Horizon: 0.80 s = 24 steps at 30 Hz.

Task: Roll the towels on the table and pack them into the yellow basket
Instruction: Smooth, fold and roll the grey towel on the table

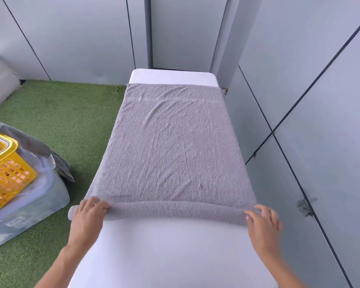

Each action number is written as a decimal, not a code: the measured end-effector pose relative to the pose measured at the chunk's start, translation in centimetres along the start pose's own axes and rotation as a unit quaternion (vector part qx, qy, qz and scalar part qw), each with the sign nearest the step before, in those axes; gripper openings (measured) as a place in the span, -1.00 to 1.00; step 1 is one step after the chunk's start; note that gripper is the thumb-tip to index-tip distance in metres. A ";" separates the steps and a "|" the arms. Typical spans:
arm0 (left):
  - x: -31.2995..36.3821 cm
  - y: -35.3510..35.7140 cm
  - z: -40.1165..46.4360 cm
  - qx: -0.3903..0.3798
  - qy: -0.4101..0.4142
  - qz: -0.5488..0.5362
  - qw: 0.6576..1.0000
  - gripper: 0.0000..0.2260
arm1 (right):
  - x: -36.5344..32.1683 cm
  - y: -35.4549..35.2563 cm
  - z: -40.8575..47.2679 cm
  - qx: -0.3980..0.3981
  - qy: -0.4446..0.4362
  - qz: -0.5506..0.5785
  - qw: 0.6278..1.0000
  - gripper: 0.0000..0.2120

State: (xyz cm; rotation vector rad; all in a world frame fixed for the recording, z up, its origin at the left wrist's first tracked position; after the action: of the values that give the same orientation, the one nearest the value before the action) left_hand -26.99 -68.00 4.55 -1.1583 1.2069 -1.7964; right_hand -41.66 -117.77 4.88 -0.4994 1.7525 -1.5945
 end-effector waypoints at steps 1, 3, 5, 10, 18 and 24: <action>0.6 0.5 -0.7 0.002 0.026 0.007 1.000 -0.79 | -0.3 0.7 -0.9 -0.010 -0.021 -0.019 1.000 -0.82; 1.5 1.9 -1.7 -0.009 0.067 0.007 0.998 -0.63 | -0.7 2.4 -2.1 -0.036 -0.070 -0.040 0.996 -0.64; 1.6 3.0 -1.5 -0.028 0.084 0.017 0.996 -0.47 | -0.5 3.7 -1.7 -0.066 -0.089 -0.042 0.993 -0.50; 0.0 3.6 0.5 -0.110 0.022 0.007 0.994 -0.67 | -0.9 3.6 0.7 -0.120 -0.081 -0.018 0.989 -0.71; -1.3 4.2 2.1 -0.244 -0.065 -0.176 0.952 -0.60 | -1.6 0.4 2.6 -0.260 0.037 0.103 0.959 -0.73; 2.2 0.4 -0.4 0.024 0.044 0.040 0.998 -0.93 | -1.1 0.8 -0.5 -0.009 -0.020 -0.030 0.999 -0.82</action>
State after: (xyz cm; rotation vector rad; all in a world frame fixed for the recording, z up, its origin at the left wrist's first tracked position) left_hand -28.13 -69.90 4.75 -0.9995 1.2372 -1.8231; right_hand -41.14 -116.59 4.38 -0.5940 1.7379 -1.6004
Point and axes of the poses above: each hand's wrist, its own z-axis towards the middle knuckle, its own y-axis out of the palm, x = y × z, the point moved 8 cm from there along z, towards the middle knuckle, and after that the axes turned 14 degrees about y, right-handed, at the moved point
